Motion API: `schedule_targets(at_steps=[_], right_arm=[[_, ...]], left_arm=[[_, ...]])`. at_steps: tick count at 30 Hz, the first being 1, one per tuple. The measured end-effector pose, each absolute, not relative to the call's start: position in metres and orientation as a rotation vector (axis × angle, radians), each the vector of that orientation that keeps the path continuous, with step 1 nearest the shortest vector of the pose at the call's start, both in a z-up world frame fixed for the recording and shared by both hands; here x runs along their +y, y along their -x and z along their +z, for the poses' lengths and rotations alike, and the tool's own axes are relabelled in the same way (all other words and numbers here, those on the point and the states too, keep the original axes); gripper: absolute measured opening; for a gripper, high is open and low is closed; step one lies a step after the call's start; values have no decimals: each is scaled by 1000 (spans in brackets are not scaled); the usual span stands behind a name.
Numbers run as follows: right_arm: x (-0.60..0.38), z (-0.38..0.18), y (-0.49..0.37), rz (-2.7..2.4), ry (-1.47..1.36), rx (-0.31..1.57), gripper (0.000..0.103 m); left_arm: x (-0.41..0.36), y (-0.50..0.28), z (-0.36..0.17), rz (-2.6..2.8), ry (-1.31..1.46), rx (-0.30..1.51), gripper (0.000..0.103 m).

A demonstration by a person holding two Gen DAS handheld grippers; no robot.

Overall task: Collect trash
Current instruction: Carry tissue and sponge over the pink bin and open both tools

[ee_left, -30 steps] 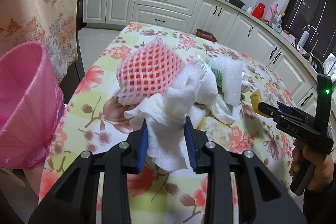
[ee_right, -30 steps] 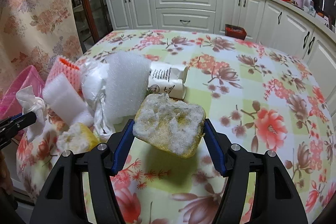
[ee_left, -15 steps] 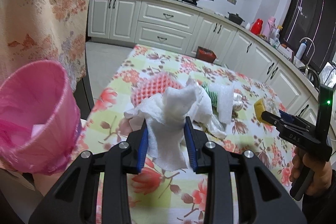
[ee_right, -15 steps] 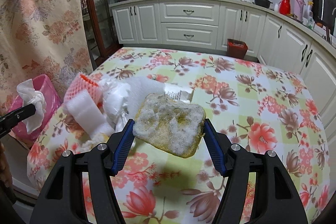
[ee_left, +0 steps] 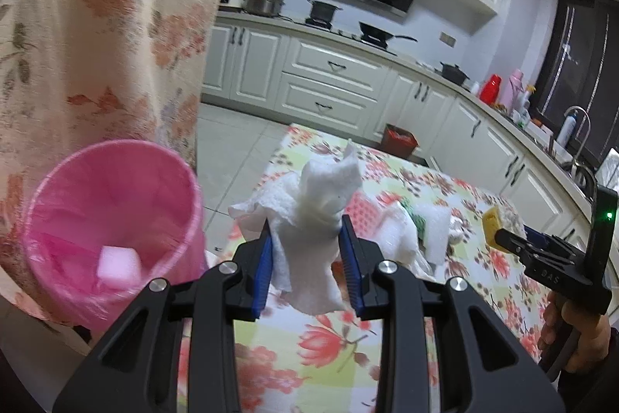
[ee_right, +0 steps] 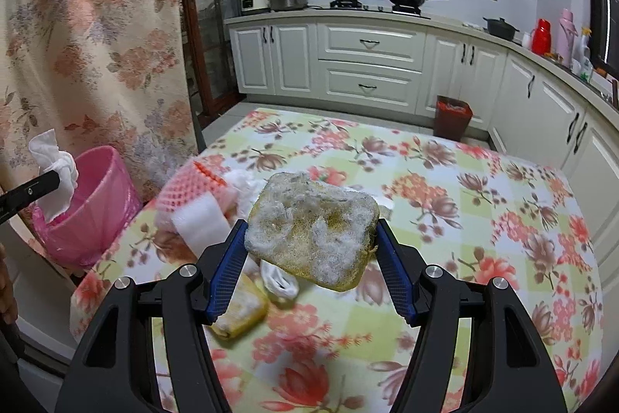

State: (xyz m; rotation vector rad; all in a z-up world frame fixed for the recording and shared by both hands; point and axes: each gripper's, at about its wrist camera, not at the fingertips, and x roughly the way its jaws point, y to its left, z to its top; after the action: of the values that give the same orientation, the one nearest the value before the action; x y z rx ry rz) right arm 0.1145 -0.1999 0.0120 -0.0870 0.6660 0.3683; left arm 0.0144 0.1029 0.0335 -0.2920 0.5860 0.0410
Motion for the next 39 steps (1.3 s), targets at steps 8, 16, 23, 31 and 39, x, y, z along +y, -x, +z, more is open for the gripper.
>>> schedule_targets(at_steps=[8,16,23,31,39], right_arm=[[-163,26,-115,429,106,640,62],[-120,37,-116,498,128,618,62],[-77,47,-119,569,146,601,62],[-15,56,-119,678,177,588,62],[46,57,-119,779,202,593,62]], left_arm=[[141,3,47,121,307,538,31],[177,14,55,191,314,506,31],[203,22,56,233,322,491,31],[229,24,56,277,338,485,31],[251,28,56,309,352,478,32]])
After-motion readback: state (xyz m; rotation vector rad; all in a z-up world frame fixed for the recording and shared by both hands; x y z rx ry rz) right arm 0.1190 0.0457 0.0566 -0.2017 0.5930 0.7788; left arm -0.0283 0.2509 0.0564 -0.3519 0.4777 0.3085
